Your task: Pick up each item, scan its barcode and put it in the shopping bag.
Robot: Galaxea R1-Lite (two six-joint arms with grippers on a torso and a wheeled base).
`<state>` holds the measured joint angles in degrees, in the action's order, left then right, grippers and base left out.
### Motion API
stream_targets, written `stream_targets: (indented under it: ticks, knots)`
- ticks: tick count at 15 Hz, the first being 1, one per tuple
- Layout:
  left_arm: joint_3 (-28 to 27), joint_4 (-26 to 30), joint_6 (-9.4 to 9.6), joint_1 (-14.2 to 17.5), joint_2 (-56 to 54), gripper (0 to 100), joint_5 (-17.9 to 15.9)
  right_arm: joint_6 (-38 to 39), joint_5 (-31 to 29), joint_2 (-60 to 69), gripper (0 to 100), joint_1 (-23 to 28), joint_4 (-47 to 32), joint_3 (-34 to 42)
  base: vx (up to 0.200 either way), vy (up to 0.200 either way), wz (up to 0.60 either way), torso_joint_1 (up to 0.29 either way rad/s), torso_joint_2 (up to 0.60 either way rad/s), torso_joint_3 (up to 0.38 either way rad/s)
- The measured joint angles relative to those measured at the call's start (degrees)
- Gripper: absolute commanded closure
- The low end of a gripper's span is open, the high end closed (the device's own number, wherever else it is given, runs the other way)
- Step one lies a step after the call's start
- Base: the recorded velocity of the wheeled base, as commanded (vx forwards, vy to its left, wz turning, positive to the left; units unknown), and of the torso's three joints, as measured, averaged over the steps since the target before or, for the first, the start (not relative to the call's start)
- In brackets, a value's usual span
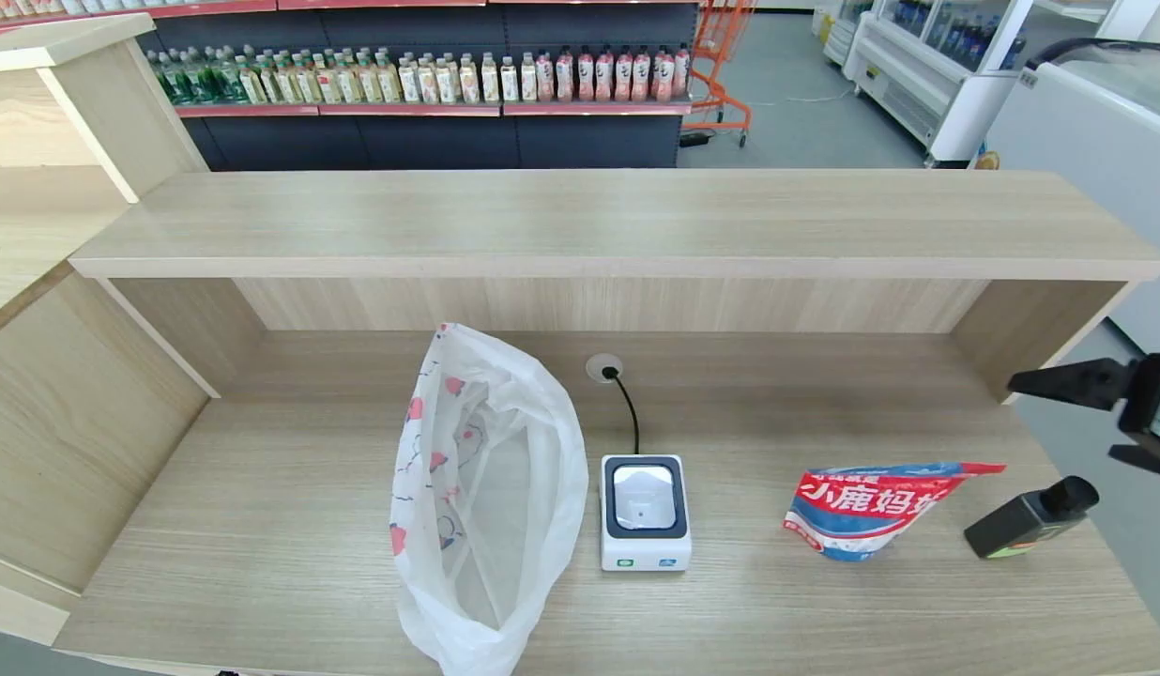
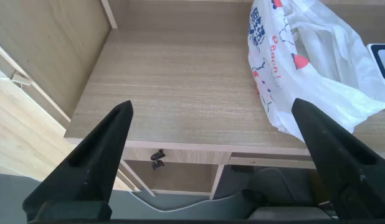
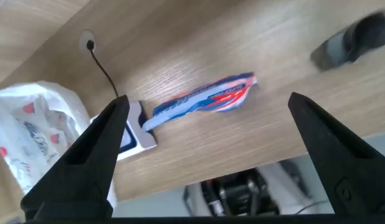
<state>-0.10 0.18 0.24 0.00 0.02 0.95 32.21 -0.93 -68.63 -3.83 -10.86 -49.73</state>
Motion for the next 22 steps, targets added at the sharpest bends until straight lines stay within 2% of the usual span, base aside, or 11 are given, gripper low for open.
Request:
stream_targets:
  ticks: [2,3,6,8,12,18,22]
  knots:
    - [0.0,0.0,0.00,0.0,0.0,0,0.0,12.9,-0.4,-7.2,0,-3.8,-1.9,-2.0,0.000,0.000,0.00,0.000,0.00,0.000]
    - [0.0,0.0,0.02,0.0,0.0,0,0.0,16.2,-0.5,-10.2,0,-5.9,-2.2,-3.2,0.000,0.000,0.00,0.000,0.00,0.000]
    - [0.0,0.0,0.02,0.0,0.0,0,0.0,19.7,-0.5,-16.4,0,-10.2,-2.2,-4.9,0.000,0.000,0.00,0.000,0.00,0.000]
    - [0.0,0.0,0.00,0.0,0.0,0,0.0,20.4,-0.6,-20.7,0,-11.8,-1.2,-5.7,0.000,0.000,0.00,0.000,0.00,0.000]
    - [0.0,0.0,0.00,0.0,0.0,0,0.0,20.2,-1.0,-28.2,0,-12.8,6.3,-6.4,0.000,0.000,0.00,0.000,0.00,0.000]
    - [0.0,0.0,0.00,0.0,0.0,0,0.0,17.6,-5.7,-35.5,0,-13.9,7.3,-7.5,0.000,0.000,0.00,0.000,0.00,0.000]
    - [0.0,0.0,0.00,0.0,0.0,0,0.0,14.5,-6.1,-36.9,0,-14.1,14.9,-6.6,0.000,0.000,0.00,0.000,0.00,0.000]
